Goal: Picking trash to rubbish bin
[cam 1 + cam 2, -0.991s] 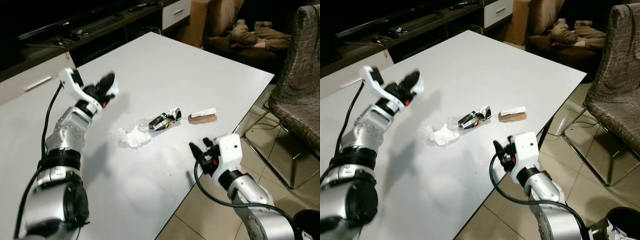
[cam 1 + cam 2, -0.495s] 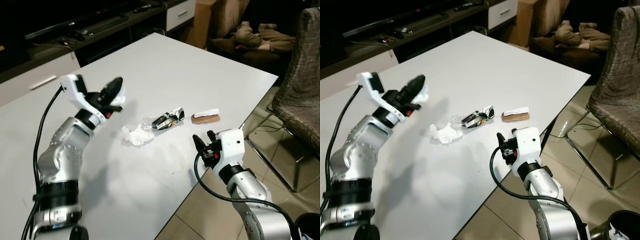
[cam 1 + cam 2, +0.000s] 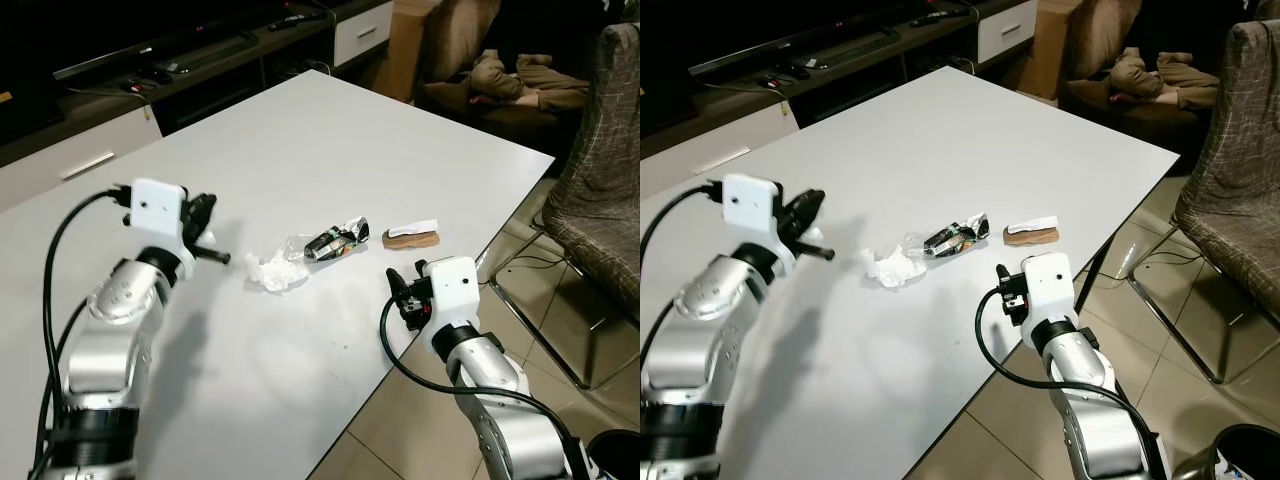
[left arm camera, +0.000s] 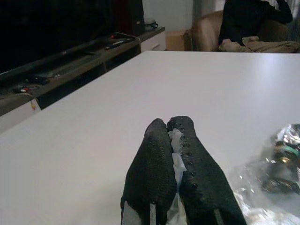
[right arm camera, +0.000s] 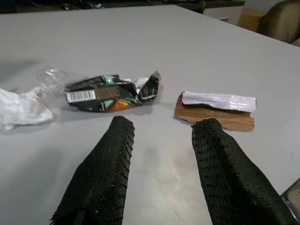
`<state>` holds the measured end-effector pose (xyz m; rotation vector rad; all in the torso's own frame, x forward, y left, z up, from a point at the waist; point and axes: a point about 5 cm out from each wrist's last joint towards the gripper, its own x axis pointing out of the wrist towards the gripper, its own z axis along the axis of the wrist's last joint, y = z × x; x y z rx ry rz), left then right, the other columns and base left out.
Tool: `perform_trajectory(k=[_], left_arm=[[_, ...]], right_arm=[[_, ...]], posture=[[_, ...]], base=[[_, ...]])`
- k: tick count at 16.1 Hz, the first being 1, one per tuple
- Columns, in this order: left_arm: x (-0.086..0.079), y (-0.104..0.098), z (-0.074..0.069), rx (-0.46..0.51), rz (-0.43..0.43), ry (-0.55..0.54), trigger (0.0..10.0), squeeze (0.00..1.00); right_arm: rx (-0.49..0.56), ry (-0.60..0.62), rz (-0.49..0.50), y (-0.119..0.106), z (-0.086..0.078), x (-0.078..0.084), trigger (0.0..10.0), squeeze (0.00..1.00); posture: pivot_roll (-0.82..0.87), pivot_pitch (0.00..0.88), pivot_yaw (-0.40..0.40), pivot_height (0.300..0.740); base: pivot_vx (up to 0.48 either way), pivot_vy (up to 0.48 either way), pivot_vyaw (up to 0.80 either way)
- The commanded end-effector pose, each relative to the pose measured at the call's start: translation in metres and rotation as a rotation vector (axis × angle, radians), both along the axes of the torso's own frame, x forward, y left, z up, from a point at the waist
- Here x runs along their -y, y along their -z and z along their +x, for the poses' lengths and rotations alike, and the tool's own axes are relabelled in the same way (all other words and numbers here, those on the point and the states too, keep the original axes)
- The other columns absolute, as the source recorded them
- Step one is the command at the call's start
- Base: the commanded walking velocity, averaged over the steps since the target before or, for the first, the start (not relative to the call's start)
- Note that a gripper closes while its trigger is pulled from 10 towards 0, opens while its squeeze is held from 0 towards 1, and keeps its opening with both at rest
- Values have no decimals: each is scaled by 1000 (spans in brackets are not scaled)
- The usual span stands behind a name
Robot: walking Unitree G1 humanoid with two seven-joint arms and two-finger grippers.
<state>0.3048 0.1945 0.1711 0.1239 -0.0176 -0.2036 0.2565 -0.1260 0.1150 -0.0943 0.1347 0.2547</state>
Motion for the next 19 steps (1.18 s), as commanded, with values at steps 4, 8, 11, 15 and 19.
perform_trajectory(k=[4, 8, 11, 15, 19], left_arm=[[5, -2, -5, 6, 54, -9, 10000, 0], [9, 1, -11, -3, 74, -4, 10000, 0], [10, 1, -11, -7, 76, -3, 10000, 0], [11, 1, -11, -14, 127, -7, 10000, 0], [14, 3, -10, -30, 111, -18, 10000, 0]], right_arm=[[28, -3, -4, -4, 6, -4, 10000, 0], [28, -9, -8, -3, 7, -4, 10000, 0], [28, -8, -12, -2, 7, -4, 10000, 0], [30, -3, -13, -2, 7, -3, 10000, 0], [36, 5, -14, -2, 7, -1, 10000, 0]], posture=[[-8, 0, 52, 740], [-6, 0, 47, 740], [-6, 0, 49, 740], [-9, 0, 51, 740], [-13, 0, 56, 740]], base=[[0, 143, 0], [0, 396, 0], [0, 416, 0], [0, 142, 0], [0, -360, 0]])
